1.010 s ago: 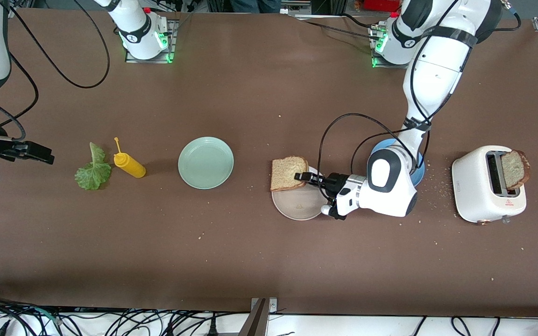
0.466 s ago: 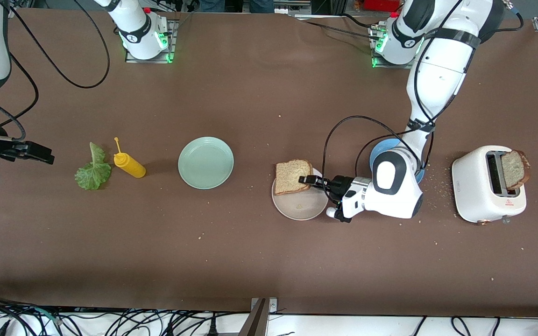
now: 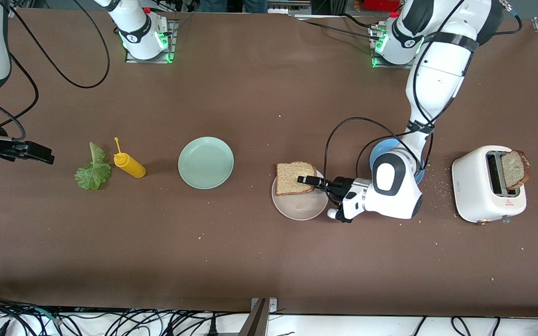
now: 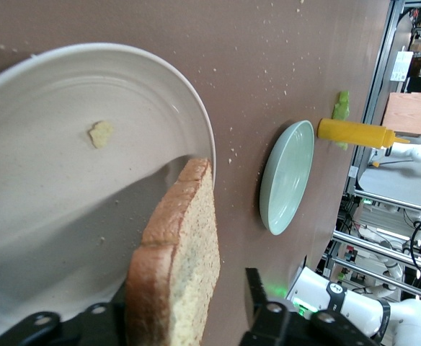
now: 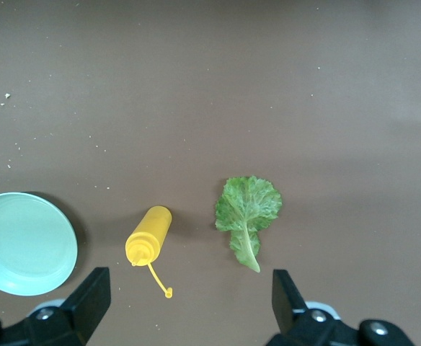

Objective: Make sandwich in beige plate with both arms
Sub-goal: 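Carry the bread slice to the beige plate and lower it, then open the left gripper and withdraw it toward the toaster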

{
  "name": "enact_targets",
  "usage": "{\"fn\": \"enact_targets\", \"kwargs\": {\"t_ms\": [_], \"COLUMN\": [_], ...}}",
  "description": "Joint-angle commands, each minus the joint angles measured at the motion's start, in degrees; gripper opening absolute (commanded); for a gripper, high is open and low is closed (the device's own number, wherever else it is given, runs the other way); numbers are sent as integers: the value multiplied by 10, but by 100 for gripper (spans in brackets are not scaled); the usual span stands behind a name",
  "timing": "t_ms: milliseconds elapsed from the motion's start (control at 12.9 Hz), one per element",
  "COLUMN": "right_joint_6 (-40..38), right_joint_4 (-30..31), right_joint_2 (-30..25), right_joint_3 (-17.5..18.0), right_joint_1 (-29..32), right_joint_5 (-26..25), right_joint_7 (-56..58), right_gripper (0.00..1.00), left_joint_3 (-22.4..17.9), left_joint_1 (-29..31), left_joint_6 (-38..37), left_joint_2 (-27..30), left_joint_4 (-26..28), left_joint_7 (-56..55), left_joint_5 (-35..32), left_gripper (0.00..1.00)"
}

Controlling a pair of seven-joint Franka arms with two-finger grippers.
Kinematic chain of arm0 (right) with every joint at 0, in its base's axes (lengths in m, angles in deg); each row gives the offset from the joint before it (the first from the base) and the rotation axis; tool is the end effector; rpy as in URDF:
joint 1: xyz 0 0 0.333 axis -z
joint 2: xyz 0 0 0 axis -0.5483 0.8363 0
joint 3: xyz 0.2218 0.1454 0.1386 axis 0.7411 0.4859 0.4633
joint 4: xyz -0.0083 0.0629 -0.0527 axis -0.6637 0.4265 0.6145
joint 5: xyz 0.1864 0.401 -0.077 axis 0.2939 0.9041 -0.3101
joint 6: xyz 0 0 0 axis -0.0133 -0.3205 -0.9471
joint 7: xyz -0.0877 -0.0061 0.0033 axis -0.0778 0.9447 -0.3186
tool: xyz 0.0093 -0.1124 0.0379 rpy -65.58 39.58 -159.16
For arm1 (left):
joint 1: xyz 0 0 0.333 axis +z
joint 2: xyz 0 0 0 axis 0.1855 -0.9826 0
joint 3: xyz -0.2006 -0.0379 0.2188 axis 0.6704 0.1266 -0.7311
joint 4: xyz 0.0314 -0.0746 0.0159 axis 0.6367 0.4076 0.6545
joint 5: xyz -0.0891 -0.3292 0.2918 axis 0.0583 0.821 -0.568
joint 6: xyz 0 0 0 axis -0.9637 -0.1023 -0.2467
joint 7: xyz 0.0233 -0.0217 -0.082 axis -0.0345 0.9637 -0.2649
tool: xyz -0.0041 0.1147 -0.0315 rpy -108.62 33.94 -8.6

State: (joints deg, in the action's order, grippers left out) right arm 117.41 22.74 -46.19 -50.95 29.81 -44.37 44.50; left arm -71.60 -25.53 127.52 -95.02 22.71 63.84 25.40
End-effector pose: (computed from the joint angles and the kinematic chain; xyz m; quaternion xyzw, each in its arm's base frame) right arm 0.6934 -0.0341 0.4962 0.9993 -0.0299 -0.0186 0.0130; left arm 0.6860 -0.2827 0.1184 0.8719 -0.0593 -0.1455 0.4637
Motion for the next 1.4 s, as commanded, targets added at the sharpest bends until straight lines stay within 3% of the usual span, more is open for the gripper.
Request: {"fn": "enact_targets", "kwargs": {"t_ms": [0, 388, 699, 1165, 1320], "right_joint_6": [-8, -8, -8, -8, -8], "right_joint_4": [-5, -5, -4, -4, -4], "right_joint_2": [0, 0, 0, 0, 0], "right_joint_3": [1, 1, 1, 0, 0], "right_joint_1": [4, 4, 5, 5, 5], "right_joint_5": [11, 11, 11, 11, 11], "right_joint_7": [9, 9, 9, 9, 9], "right_gripper": [100, 100, 100, 100, 100], "left_joint_3": [-17, -46, -65, -69, -66], "left_joint_1": [-6, 7, 10, 108, 114], "left_joint_6": [21, 17, -1, -139, -164], "left_joint_2": [1, 20, 78, 167, 183], "left_joint_4": [-13, -17, -18, -19, -20], "left_joint_7": [-16, -32, -133, -181, -180], "left_joint_5": [-21, -110, -278, -444, -522], "left_gripper": [100, 100, 100, 100, 100]}}
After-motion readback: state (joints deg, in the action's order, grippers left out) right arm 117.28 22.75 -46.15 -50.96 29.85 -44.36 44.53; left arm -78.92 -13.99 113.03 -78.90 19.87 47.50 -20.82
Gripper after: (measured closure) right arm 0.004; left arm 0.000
